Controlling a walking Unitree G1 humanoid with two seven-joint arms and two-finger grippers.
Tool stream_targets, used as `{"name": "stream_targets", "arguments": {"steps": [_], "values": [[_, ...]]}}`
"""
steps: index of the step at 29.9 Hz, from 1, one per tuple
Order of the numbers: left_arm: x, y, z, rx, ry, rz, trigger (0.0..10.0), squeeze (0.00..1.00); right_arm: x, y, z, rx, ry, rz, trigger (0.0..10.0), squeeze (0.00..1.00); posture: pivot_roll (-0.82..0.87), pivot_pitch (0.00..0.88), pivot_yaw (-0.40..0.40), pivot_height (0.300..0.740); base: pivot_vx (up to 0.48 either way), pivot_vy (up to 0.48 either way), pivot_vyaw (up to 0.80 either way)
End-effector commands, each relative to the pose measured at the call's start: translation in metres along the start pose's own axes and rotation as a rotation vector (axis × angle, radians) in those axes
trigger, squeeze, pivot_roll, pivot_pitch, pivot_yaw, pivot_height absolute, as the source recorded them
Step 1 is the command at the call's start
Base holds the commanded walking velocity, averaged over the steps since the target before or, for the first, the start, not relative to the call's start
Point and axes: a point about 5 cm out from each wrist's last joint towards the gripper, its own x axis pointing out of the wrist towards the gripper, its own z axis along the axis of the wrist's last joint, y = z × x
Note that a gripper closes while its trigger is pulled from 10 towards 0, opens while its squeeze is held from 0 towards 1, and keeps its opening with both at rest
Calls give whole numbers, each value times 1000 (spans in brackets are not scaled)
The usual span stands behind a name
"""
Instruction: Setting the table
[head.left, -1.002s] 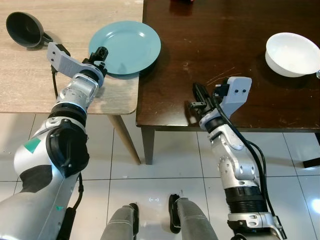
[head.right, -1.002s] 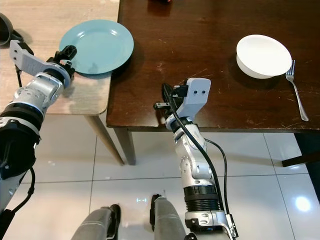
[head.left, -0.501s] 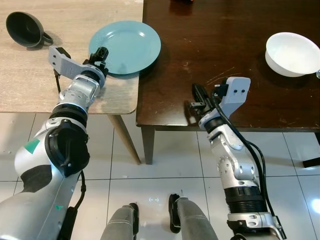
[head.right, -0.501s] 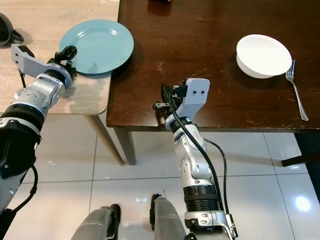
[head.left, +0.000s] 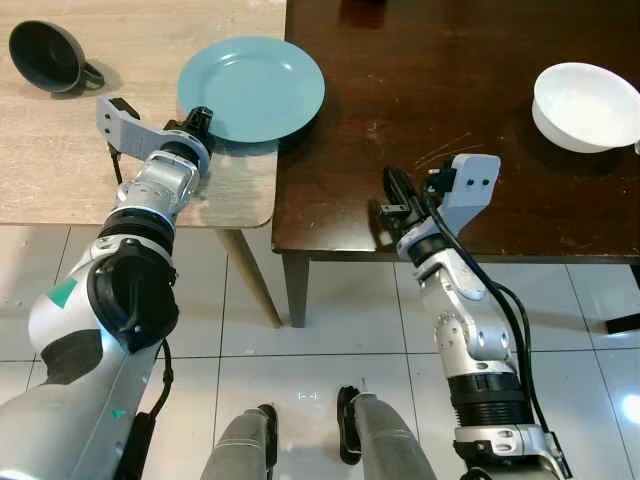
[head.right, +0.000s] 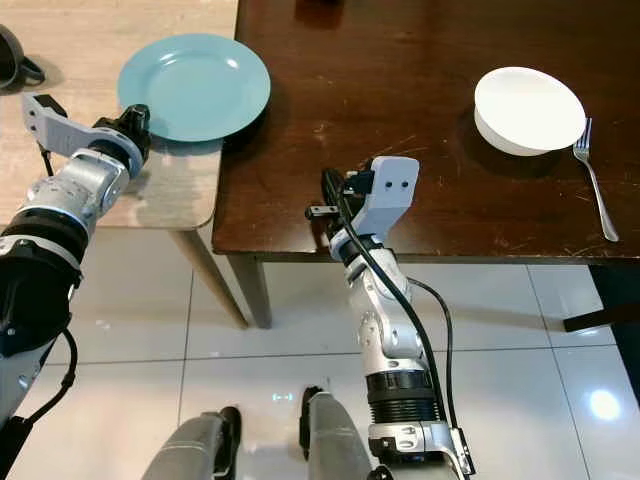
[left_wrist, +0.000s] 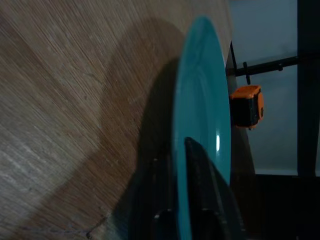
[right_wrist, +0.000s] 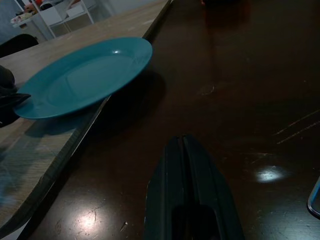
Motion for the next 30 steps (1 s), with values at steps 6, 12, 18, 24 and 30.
{"name": "stream_targets", "arguments": {"steps": [6,12,18,24,30], "values": [[-5,17,4,-46,-10,38,0,0,2,4,-2,11,15,17,10000,0,5,270,64,740,0,0,0],[-6,20,6,-58,-19,37,0,0,3,5,-3,11,16,23,10000,0,3,269,59,740,0,0,0],[-8,21,13,-54,-41,-3,0,0,6,4,1,9,7,28,10000,0,5,268,57,740,0,0,0],[-8,15,19,103,-27,-80,0,0,6,3,4,11,-5,26,10000,0,9,273,51,740,0,0,0],[-12,10,30,157,-45,-208,0,0,4,4,3,16,-8,26,10000,0,12,270,45,740,0,0,0]]}}
